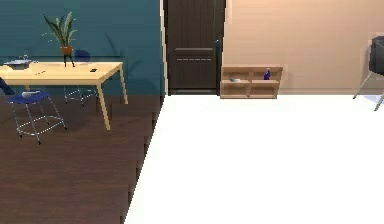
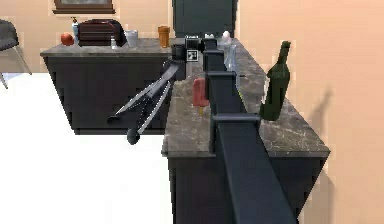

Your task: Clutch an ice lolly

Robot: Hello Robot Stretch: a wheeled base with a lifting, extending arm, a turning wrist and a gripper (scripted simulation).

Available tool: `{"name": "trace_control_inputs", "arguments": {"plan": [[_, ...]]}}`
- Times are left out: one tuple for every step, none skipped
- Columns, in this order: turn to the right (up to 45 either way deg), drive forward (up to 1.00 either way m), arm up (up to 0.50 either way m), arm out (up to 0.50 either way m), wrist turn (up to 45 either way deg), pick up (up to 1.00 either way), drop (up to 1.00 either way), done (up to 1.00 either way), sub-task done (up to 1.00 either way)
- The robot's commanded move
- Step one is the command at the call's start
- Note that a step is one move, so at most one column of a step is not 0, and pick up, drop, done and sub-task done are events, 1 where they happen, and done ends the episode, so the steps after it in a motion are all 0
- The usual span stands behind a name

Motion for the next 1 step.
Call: {"name": "trace_control_inputs", "arguments": {"plan": [[0.0, 0.00, 0.00, 0.00, 45.0, 0.00, 0.00, 0.00, 0.00]]}}
